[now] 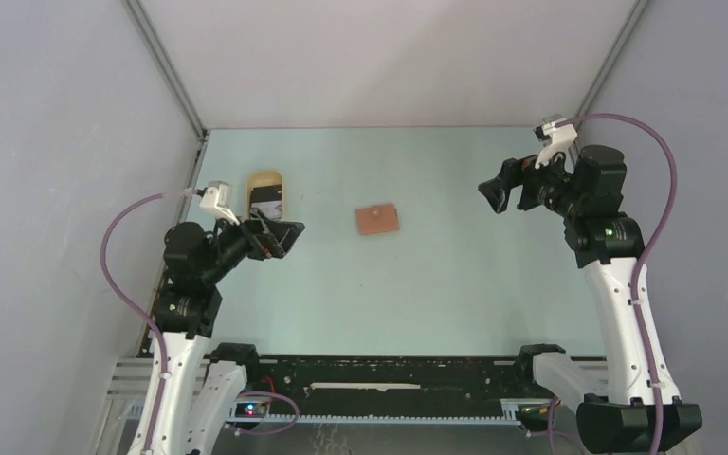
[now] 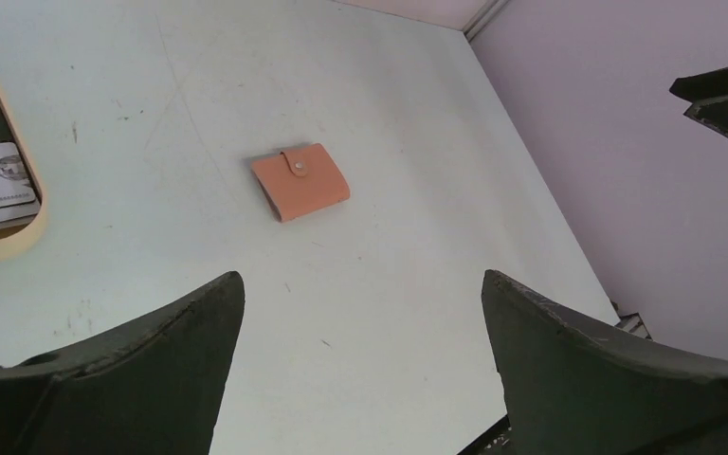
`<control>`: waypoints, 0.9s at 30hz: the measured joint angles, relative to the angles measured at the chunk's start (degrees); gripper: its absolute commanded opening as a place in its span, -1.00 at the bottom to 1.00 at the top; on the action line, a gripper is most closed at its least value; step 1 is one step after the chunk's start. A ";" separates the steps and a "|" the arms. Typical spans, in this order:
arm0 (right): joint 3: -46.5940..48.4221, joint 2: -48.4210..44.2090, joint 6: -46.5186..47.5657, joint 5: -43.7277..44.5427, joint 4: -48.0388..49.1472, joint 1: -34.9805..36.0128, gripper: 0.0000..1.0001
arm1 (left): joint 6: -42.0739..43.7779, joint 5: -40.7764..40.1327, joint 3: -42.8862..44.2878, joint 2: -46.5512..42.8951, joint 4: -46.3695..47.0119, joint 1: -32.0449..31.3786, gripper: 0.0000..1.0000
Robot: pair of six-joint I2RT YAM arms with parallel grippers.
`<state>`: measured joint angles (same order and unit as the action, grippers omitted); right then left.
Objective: Put the credit cards into the card holder
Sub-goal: Move the card holder to the center of the board.
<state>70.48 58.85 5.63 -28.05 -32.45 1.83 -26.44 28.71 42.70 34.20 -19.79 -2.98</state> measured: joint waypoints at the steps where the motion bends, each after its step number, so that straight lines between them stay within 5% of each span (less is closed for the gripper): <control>1: -0.44 -0.55 -0.81 0.20 0.48 -0.20 0.99 | -0.26 0.13 0.00 0.00 0.07 0.00 1.00; 6: -0.98 -0.74 -2.54 -1.68 2.73 -0.59 0.99 | -2.21 2.49 -0.35 1.07 2.97 0.00 0.99; 10: -1.01 2.67 4.44 -16.57 1.73 -0.68 0.99 | -3.34 1.75 -2.25 1.42 5.68 -2.32 1.00; 16: -1.05 10.25 22.40 -28.96 -2.32 6.43 0.99 | -1.14 -10.14 -5.70 1.90 9.33 -19.89 1.00; 21: 2.29 22.53 39.71 -23.47 -7.78 17.62 0.99 | 1.03 -19.23 -14.56 4.92 21.03 -24.76 1.00; 27: 18.03 42.14 46.62 -15.47 -13.31 23.02 0.88 | 2.95 -30.97 -22.62 9.90 26.67 -24.74 1.00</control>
<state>88.51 100.99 52.25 -43.53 -45.76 24.84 -23.49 -2.26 20.08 44.10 6.87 -27.73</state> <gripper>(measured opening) 0.986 0.996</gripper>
